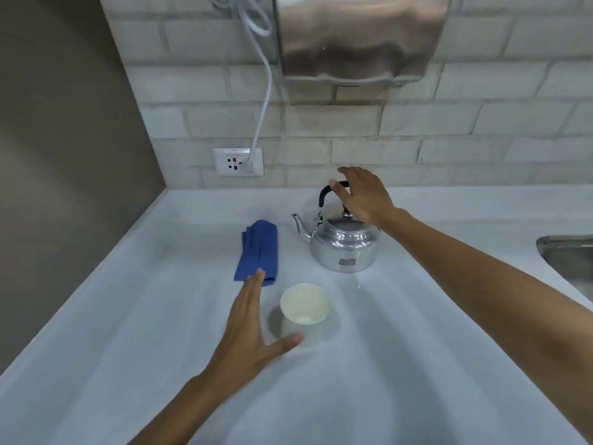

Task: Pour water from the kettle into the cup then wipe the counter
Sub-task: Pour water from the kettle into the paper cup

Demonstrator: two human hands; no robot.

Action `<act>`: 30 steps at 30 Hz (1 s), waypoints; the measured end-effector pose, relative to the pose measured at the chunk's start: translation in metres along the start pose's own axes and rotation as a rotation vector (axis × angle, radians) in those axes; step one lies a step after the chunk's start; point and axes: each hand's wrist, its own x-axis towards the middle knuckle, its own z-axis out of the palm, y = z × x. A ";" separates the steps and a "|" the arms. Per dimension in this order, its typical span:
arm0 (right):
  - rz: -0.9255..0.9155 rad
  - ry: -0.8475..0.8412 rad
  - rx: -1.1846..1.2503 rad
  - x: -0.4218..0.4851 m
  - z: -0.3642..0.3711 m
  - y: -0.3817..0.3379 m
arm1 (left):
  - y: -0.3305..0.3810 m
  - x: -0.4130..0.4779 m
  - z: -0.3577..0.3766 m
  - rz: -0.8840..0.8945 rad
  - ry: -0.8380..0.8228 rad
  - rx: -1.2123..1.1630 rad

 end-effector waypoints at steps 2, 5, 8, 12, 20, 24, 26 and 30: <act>0.037 -0.020 -0.008 0.006 0.002 0.001 | 0.001 0.004 0.006 -0.080 -0.072 -0.102; 0.026 0.011 -0.100 0.014 0.007 0.002 | 0.001 0.007 0.018 -0.130 -0.129 -0.204; 0.043 0.008 -0.100 0.022 0.007 0.004 | 0.002 0.014 0.028 -0.149 -0.119 -0.299; 0.168 -0.045 -0.040 0.034 0.007 0.008 | 0.003 0.020 0.038 -0.188 -0.111 -0.399; 0.232 0.039 -0.034 0.042 0.009 0.008 | 0.000 0.027 0.047 -0.235 -0.072 -0.421; 0.234 0.052 -0.007 0.036 0.006 0.007 | -0.002 0.027 0.054 -0.261 -0.036 -0.406; 0.221 0.052 0.003 0.031 0.004 0.007 | -0.003 0.026 0.056 -0.280 -0.036 -0.410; 0.125 0.114 0.008 0.017 -0.011 0.003 | -0.004 0.027 0.057 -0.283 -0.040 -0.425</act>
